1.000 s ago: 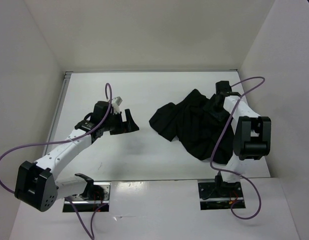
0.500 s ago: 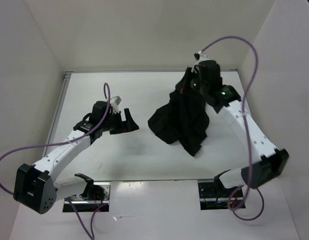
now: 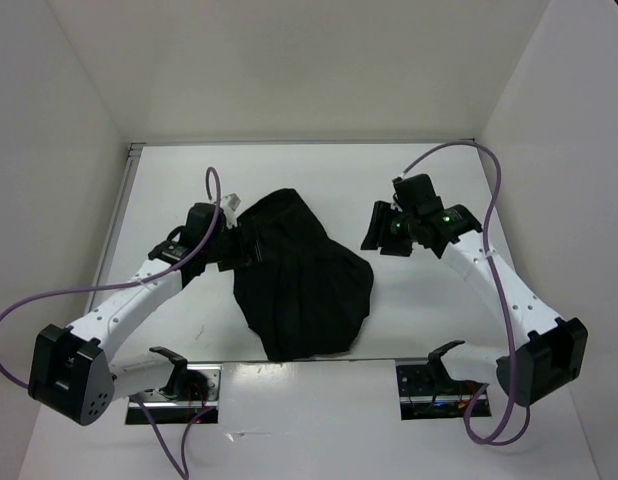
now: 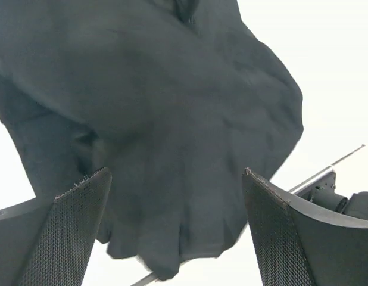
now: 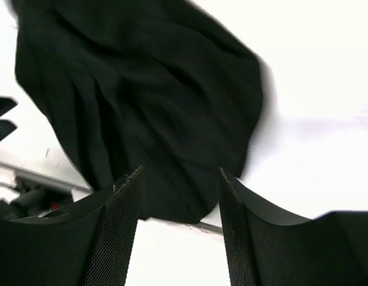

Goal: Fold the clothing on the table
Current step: Move the skirt to the center of the board, then flatten the skirt out

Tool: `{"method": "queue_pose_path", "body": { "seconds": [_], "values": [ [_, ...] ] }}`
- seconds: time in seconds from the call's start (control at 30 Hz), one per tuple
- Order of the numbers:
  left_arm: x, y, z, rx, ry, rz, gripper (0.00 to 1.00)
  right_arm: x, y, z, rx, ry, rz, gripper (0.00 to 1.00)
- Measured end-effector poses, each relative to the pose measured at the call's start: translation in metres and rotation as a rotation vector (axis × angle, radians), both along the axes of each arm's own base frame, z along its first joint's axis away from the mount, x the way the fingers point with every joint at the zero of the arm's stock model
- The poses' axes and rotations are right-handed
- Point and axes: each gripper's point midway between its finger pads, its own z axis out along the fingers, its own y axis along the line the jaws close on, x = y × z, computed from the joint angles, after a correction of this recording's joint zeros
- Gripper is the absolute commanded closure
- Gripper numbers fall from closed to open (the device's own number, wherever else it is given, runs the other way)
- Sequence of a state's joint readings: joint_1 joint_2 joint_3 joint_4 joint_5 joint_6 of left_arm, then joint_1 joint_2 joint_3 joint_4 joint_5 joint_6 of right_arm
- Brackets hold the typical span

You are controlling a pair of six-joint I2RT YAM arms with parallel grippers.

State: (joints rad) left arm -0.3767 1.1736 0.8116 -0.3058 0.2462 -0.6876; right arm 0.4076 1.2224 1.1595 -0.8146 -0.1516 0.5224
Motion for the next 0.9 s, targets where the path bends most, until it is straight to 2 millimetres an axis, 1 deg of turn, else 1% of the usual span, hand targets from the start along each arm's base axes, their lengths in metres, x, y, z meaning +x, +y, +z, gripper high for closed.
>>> {"method": "queue_pose_path", "body": {
  "seconds": [0.03, 0.07, 0.13, 0.17, 0.2, 0.23, 0.3, 0.37, 0.4, 0.43, 0.5, 0.57, 0.63, 0.67, 0.73, 0.8, 0.83, 0.9],
  "values": [
    [0.0, 0.001, 0.0, 0.005, 0.001, 0.005, 0.04, -0.004, -0.007, -0.006, -0.03, 0.029, -0.029, 0.42],
    [-0.001, 0.003, -0.001, 0.011, 0.003, 0.01, 0.04, -0.004, -0.012, -0.003, -0.043, 0.027, -0.053, 0.41],
    [-0.002, 0.005, -0.001, 0.02, 0.003, 0.017, 0.04, 0.001, -0.013, 0.011, -0.03, -0.013, -0.074, 0.41],
    [-0.002, 0.006, -0.002, 0.027, 0.004, 0.021, 0.04, 0.007, -0.01, 0.023, -0.007, -0.047, -0.075, 0.4],
    [-0.001, 0.008, -0.003, 0.036, 0.008, 0.027, 0.05, 0.012, -0.006, 0.029, 0.013, -0.068, -0.071, 0.4],
    [0.0, 0.009, -0.006, 0.049, 0.018, 0.036, 0.06, 0.018, -0.001, 0.033, 0.035, -0.084, -0.062, 0.4],
    [0.008, 0.013, -0.01, 0.089, 0.037, 0.063, 0.1, 0.031, 0.01, 0.03, 0.06, -0.09, -0.041, 0.4],
    [0.024, 0.017, -0.011, 0.135, 0.051, 0.103, 0.31, 0.047, 0.025, 0.015, 0.068, -0.057, -0.014, 0.4],
    [0.033, 0.017, -0.01, 0.15, 0.053, 0.12, 0.48, 0.055, 0.032, 0.006, 0.061, -0.036, -0.003, 0.4],
    [0.043, 0.017, -0.008, 0.159, 0.051, 0.132, 0.7, 0.067, 0.041, -0.004, 0.052, -0.023, 0.012, 0.4],
    [0.062, 0.015, -0.002, 0.164, 0.04, 0.147, 1.0, 0.085, 0.058, -0.022, 0.024, -0.004, 0.049, 0.38],
    [0.078, 0.012, 0.005, 0.164, 0.018, 0.148, 1.0, 0.102, 0.078, -0.038, -0.009, 0.005, 0.096, 0.38],
    [0.086, 0.01, 0.01, 0.165, -0.001, 0.144, 1.0, 0.119, 0.099, -0.047, -0.039, -0.006, 0.143, 0.37],
    [0.087, 0.01, 0.01, 0.164, -0.004, 0.144, 1.0, 0.127, 0.109, -0.052, -0.051, -0.015, 0.164, 0.37],
    [0.086, 0.011, 0.01, 0.166, -0.003, 0.143, 1.0, 0.136, 0.124, -0.059, -0.072, -0.026, 0.198, 0.36],
    [0.081, 0.014, 0.004, 0.172, 0.009, 0.145, 1.0, 0.139, 0.135, -0.065, -0.091, -0.033, 0.229, 0.34],
    [0.078, 0.016, 0.0, 0.176, 0.018, 0.145, 1.0, 0.139, 0.139, -0.066, -0.098, -0.039, 0.239, 0.32],
    [0.068, 0.019, -0.009, 0.184, 0.04, 0.146, 1.0, 0.138, 0.144, -0.064, -0.115, -0.054, 0.254, 0.32]
  ]
}}
